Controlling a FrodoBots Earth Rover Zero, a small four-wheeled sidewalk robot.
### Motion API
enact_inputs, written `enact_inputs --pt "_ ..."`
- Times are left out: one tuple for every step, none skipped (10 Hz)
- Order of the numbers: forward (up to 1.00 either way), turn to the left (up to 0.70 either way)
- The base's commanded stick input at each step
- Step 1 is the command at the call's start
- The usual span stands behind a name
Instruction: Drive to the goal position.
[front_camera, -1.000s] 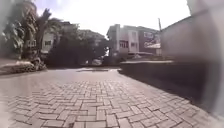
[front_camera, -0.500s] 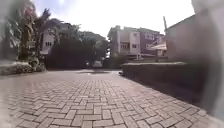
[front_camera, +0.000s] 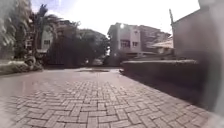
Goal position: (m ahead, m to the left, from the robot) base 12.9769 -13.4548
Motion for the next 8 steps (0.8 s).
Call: enact_inputs --pt "0.69 0.03" --pt "0.69 0.03" --pt "0.69 0.03" --pt "0.69 0.03" --pt "0.69 0.03" --pt "0.69 0.03" --pt "0.69 0.03" --pt "0.69 0.03"
